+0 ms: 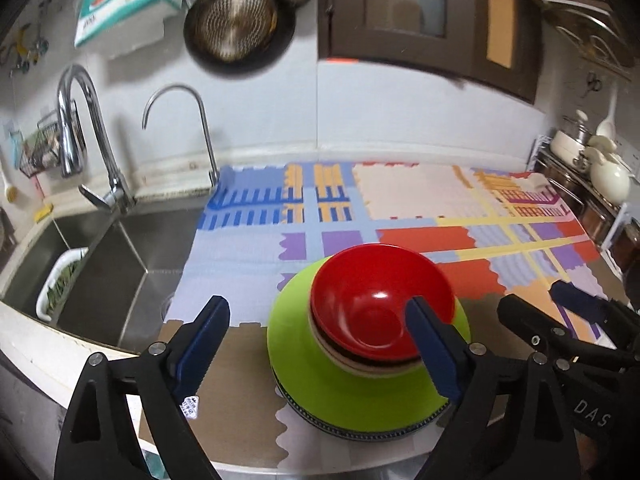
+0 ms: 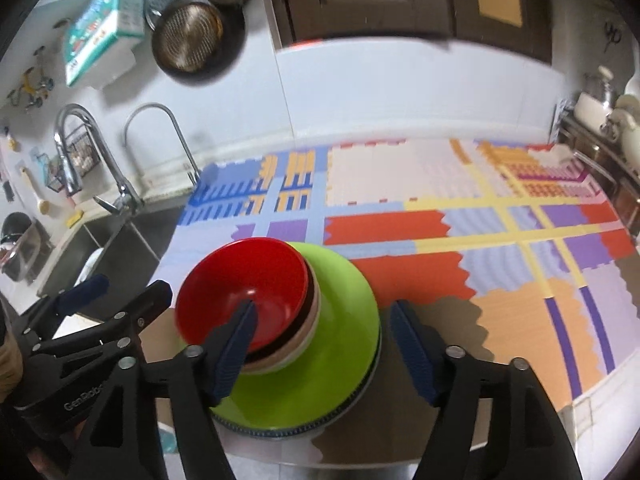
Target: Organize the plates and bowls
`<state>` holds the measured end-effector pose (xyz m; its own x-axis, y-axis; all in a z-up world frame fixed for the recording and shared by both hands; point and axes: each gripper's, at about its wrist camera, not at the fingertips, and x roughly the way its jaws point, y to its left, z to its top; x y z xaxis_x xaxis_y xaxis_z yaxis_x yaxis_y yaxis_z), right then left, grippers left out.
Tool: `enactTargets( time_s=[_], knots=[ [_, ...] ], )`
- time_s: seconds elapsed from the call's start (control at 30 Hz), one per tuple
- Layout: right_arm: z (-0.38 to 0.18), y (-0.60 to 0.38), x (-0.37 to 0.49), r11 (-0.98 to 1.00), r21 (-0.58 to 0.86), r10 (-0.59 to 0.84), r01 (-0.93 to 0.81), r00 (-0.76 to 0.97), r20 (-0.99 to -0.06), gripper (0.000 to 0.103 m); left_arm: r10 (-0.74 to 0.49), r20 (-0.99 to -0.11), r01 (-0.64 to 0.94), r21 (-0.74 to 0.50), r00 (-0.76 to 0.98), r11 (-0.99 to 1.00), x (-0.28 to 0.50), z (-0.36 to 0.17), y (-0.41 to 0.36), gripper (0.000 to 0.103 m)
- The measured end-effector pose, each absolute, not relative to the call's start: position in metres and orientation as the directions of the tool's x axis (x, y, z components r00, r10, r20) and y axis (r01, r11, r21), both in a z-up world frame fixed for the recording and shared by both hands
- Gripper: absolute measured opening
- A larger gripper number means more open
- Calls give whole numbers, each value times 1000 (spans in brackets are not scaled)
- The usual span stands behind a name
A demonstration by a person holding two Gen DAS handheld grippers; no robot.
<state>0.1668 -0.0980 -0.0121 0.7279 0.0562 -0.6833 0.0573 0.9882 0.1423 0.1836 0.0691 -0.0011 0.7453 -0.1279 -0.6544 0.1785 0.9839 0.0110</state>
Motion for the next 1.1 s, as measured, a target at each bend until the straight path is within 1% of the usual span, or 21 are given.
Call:
enactTargets(
  time_s=[0.03, 0.1, 0.23, 0.3, 0.5, 0.6, 0.67, 0.93, 1.1],
  knots=[
    [-10, -99, 159, 989, 137, 50, 57, 738, -672, 76, -126, -644, 176, 14, 754, 984, 178, 1, 68, 92],
    [-5, -103, 146, 991, 115, 29, 61, 756, -654, 81, -122, -621, 159, 4, 774, 987, 164, 6, 70, 96],
    [1, -111, 122, 993, 85, -13, 84, 785, -619, 83, -84, -578, 111, 10, 811, 994, 134, 10, 70, 99],
    [4, -115, 109, 993, 75, -29, 93, 796, -605, 84, -60, -556, 89, 25, 829, 996, 120, 13, 68, 103],
    [9, -123, 69, 995, 59, -28, 74, 823, -568, 84, -15, -524, 47, 48, 852, 998, 77, 16, 62, 103],
    [12, -124, 47, 997, 48, -25, 62, 833, -553, 89, 8, -507, 21, 51, 862, 998, 54, 19, 60, 103],
    [14, -126, 33, 997, 47, -24, 59, 840, -543, 90, 9, -502, 16, 46, 865, 999, 41, 20, 59, 103],
    [22, -131, -17, 997, 49, -18, 51, 852, -523, 91, 25, -461, -2, 50, 887, 999, -16, 27, 54, 103],
    [26, -133, -44, 998, 46, -13, 42, 858, -514, 91, 42, -452, -19, 55, 891, 998, -44, 30, 51, 103]
  ],
)
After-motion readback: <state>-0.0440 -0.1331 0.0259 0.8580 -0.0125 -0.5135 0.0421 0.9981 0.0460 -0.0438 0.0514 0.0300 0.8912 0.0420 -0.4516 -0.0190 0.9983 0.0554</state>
